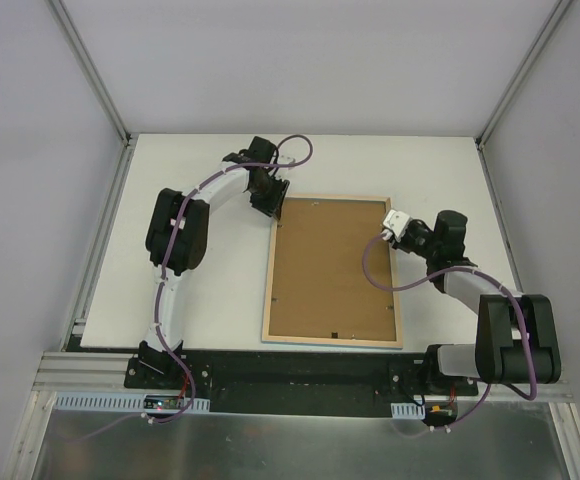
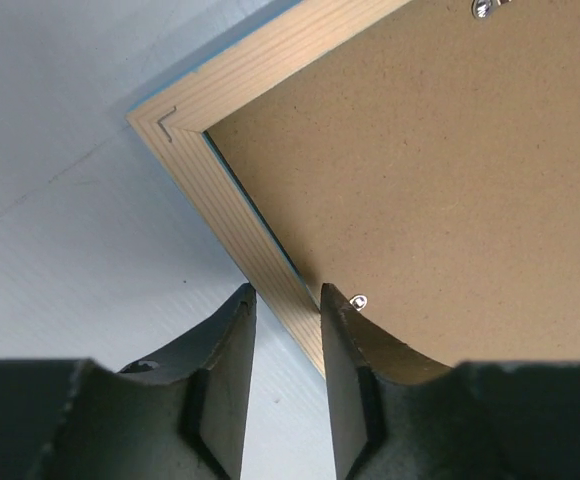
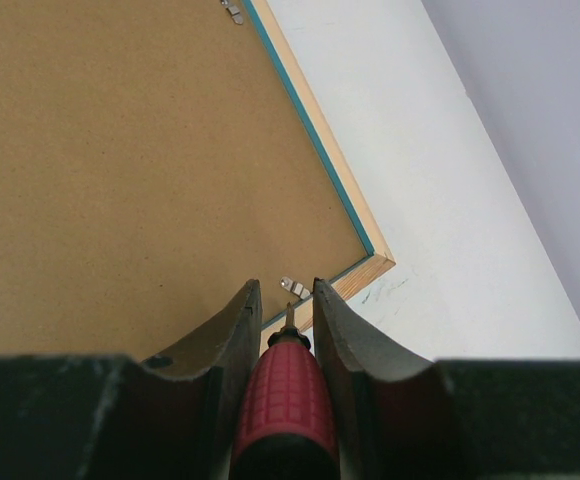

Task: Take the photo out of the frame
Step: Release the photo frame item from the photo frame.

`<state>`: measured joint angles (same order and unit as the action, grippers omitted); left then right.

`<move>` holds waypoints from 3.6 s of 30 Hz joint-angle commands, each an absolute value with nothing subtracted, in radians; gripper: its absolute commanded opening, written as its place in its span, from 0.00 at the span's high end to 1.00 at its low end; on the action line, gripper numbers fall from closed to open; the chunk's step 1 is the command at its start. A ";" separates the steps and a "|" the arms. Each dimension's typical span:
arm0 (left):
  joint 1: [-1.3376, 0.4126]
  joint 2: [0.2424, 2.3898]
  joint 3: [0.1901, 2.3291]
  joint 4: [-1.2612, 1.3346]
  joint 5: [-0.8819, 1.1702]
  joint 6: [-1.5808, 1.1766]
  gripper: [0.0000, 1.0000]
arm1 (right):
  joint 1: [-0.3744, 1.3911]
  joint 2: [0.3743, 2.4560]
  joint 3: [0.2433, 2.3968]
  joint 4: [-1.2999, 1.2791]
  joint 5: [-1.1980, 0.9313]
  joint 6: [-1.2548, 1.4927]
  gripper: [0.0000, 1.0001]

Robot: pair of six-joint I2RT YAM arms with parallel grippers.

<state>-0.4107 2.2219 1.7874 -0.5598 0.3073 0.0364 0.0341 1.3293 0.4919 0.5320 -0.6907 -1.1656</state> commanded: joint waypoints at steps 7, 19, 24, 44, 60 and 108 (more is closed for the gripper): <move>-0.403 2.252 1.824 -0.571 0.305 0.025 0.80 | 0.023 1.336 0.500 0.456 -0.816 -1.288 1.00; -0.403 2.261 1.818 -0.572 0.299 0.014 0.93 | 0.025 1.385 0.525 0.423 -0.749 -1.374 1.00; -0.410 2.267 1.815 -0.574 0.288 0.009 0.96 | 0.025 1.408 0.529 0.425 -0.727 -1.417 0.99; -0.465 2.283 1.827 -0.591 0.178 0.060 1.00 | 0.072 1.474 0.551 0.522 -0.701 -1.439 0.99; -0.463 2.253 1.798 -0.595 0.186 0.097 1.00 | 0.071 1.497 0.615 0.515 -0.689 -1.336 1.00; -0.517 2.230 1.769 -0.621 0.222 0.227 1.00 | 0.106 1.667 0.664 0.543 -0.675 -1.455 1.00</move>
<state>-0.4774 2.2333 1.8088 -0.5278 0.1528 0.1177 0.1230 1.6455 0.6323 0.5636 -0.6704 -1.6840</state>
